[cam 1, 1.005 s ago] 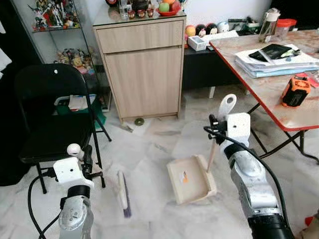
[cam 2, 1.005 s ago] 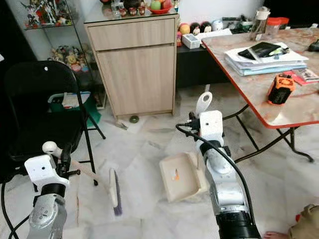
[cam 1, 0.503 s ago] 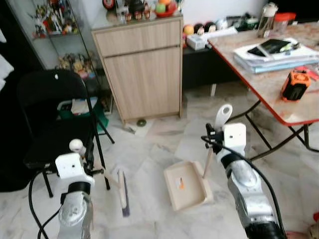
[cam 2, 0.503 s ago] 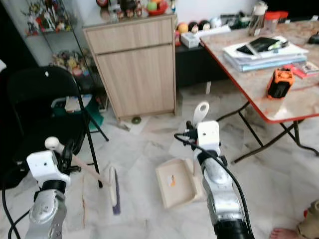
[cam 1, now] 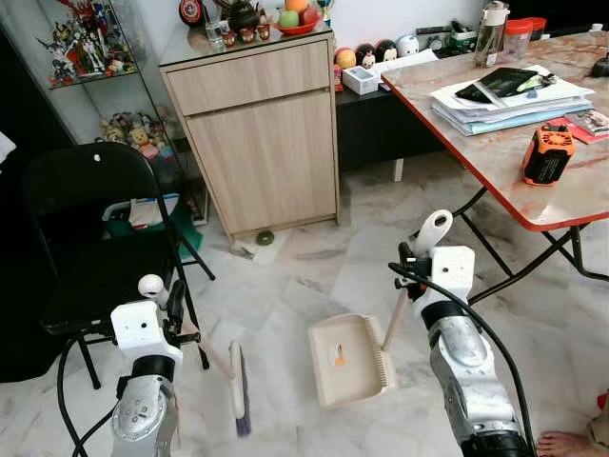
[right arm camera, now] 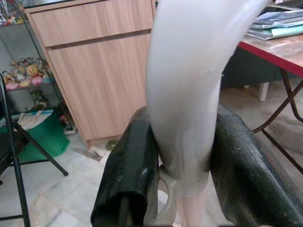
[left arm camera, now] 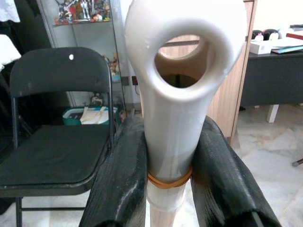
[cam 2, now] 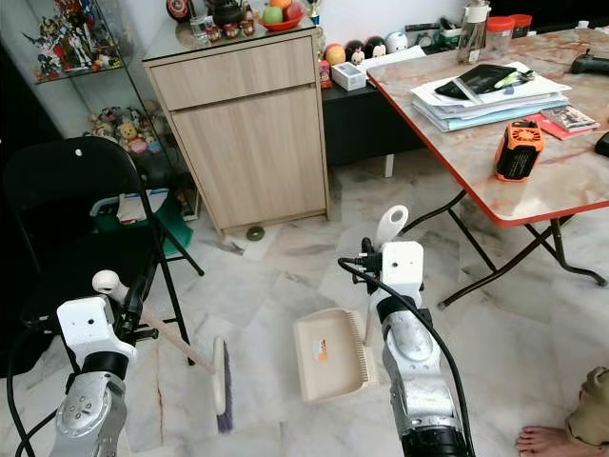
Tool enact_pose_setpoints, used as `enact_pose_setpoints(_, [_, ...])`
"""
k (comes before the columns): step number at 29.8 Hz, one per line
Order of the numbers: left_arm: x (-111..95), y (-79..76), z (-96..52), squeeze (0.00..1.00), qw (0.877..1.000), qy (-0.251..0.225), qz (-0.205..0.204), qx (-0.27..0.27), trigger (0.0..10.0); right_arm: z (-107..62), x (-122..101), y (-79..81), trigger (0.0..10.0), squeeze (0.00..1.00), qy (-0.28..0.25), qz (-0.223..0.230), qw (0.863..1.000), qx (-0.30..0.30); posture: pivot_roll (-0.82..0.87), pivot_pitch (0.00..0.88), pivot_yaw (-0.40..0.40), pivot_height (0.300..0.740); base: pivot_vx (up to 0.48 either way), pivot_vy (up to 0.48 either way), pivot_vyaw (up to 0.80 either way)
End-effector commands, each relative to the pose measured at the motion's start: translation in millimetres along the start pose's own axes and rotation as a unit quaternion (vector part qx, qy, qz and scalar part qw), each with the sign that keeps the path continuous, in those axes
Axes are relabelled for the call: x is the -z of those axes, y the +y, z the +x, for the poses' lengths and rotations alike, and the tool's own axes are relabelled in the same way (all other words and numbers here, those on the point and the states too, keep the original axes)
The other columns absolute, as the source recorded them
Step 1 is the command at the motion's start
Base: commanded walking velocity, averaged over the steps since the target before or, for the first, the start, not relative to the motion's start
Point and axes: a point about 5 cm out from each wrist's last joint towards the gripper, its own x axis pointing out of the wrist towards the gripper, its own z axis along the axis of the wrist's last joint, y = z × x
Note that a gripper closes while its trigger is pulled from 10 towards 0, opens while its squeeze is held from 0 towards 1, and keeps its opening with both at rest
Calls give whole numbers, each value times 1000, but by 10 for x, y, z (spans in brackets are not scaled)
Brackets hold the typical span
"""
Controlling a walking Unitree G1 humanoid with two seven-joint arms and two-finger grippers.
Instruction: Sweep floor
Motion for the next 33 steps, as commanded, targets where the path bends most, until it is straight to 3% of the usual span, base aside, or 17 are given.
enact_pose_setpoints(1, [-106,14,31,0,1000,-27,4,-2,10000,36,-116,42,10000,0,-28,1,1000,-9,-375,0,132,740,0,0,0])
enact_pose_setpoints(13, [-114,-98,20,0,999,-39,-8,-18,10000,108,-180,65,10000,0,-28,-12,999,-40,-345,0,52,740,0,0,0])
enact_pose_setpoints(20, [-127,-58,4,0,998,-46,-12,-41,10000,165,-220,16,10000,0,-29,-18,999,-40,-315,0,35,740,0,0,0])
enact_pose_setpoints(33, [-208,82,-82,0,997,-51,6,-54,10000,184,-159,160,10000,0,-20,-7,998,-52,-260,0,54,740,0,0,0])
